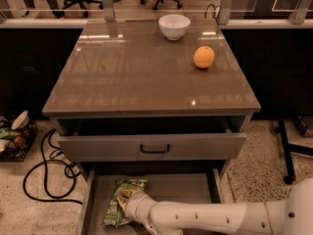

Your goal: Pick green jalapeno chip bag from middle drawer and place on counter

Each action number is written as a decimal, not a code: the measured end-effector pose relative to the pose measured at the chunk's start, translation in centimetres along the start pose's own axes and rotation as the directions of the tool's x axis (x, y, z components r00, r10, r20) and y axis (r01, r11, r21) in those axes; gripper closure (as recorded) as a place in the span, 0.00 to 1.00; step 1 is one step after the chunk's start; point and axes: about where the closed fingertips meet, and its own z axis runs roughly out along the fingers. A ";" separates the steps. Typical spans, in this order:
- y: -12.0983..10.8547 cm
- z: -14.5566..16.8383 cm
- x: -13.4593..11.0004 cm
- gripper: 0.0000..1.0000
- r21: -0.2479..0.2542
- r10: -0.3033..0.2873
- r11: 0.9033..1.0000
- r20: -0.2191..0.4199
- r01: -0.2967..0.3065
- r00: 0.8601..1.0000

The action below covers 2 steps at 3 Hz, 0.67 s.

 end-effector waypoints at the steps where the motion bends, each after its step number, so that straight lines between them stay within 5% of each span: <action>1: 0.1 0.0 0.0 0.54 -0.001 0.000 1.000 0.000 0.000 1.000; 2: 0.1 0.1 -0.1 0.31 -0.002 0.000 1.000 0.001 0.000 1.000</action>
Offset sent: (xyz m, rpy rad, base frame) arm 0.0000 0.0006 0.0000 0.0005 0.0002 0.0007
